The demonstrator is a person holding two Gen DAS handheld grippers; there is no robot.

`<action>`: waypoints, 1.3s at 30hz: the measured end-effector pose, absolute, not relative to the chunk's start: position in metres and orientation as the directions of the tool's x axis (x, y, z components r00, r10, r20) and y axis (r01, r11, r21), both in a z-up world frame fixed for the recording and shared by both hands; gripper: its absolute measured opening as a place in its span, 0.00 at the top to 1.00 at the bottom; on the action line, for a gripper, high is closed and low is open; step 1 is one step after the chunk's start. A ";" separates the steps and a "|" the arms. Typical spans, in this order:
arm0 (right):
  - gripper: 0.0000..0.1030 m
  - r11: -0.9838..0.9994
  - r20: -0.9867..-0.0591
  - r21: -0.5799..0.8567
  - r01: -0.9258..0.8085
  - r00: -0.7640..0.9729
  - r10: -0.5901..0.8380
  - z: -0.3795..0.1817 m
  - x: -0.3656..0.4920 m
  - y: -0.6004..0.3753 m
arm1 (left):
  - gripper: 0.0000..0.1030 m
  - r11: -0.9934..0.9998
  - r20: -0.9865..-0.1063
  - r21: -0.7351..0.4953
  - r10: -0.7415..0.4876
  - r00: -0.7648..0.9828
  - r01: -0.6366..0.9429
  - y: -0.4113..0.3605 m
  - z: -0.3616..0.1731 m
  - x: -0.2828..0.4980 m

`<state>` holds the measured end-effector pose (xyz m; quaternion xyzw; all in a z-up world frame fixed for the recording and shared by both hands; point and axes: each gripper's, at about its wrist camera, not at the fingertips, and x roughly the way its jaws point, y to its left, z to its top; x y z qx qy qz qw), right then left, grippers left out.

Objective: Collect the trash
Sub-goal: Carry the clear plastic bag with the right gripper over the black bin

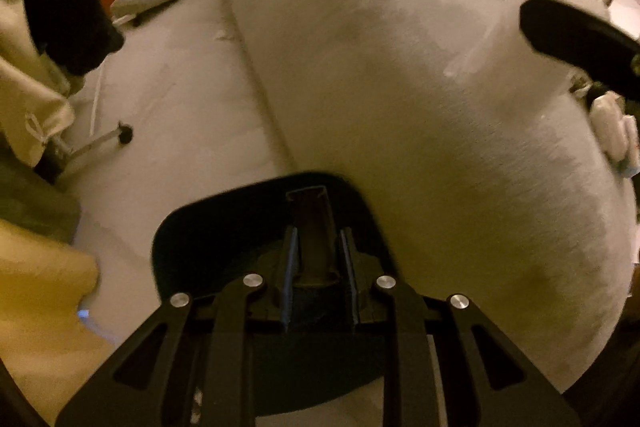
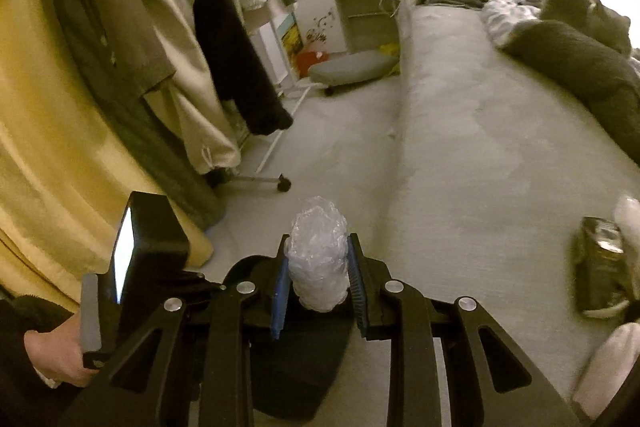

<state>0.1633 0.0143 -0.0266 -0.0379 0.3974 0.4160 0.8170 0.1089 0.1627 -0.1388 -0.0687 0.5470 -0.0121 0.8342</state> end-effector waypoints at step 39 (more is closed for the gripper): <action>0.74 0.641 -0.880 0.232 -0.731 0.122 0.458 -0.129 0.156 0.120 | 0.34 0.970 -0.903 -0.173 -0.087 0.421 -0.169 0.246 -0.131 0.062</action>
